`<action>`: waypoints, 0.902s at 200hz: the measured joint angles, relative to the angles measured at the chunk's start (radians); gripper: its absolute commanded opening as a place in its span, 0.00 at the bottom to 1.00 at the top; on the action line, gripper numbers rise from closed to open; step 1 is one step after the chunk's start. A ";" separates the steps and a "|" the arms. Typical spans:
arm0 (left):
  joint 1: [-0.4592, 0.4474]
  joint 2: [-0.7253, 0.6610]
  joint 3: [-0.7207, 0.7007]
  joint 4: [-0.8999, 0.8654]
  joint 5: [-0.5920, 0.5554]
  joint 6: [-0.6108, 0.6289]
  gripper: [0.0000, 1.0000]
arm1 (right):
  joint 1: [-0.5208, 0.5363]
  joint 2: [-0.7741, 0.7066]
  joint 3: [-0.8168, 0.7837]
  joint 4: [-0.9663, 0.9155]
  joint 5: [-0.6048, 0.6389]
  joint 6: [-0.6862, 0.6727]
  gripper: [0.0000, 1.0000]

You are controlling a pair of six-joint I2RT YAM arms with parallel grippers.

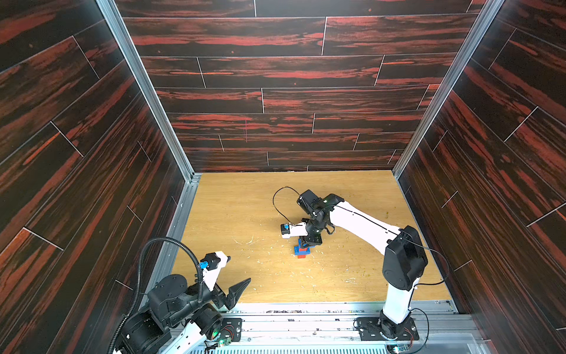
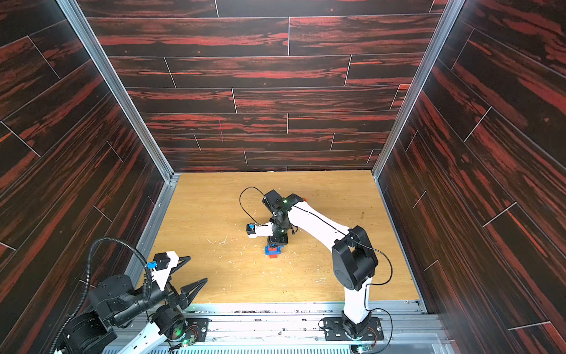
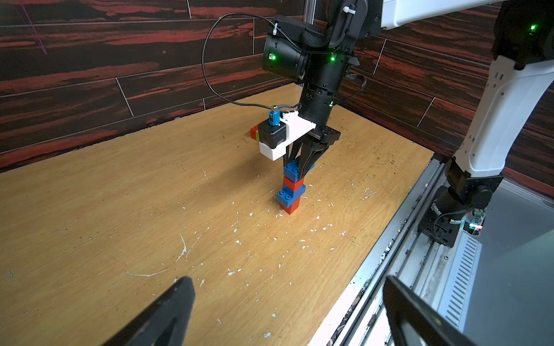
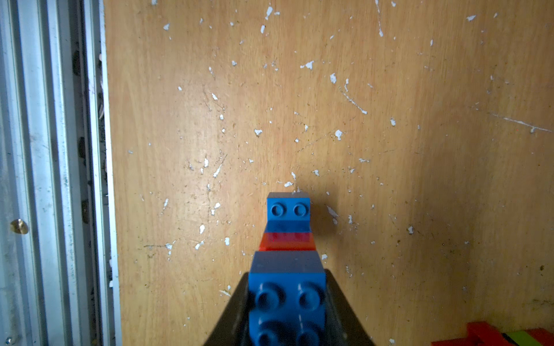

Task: Assemble the letter f with lego
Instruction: Assemble the lego brick with the lego brick.

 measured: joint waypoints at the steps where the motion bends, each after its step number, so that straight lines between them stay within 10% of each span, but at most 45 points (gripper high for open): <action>1: 0.000 0.000 0.000 0.000 0.000 0.000 1.00 | 0.000 0.000 0.000 0.000 0.000 0.000 0.34; 180: 0.000 0.000 0.000 0.000 0.000 0.000 1.00 | 0.002 -0.031 -0.081 0.066 0.008 0.042 0.34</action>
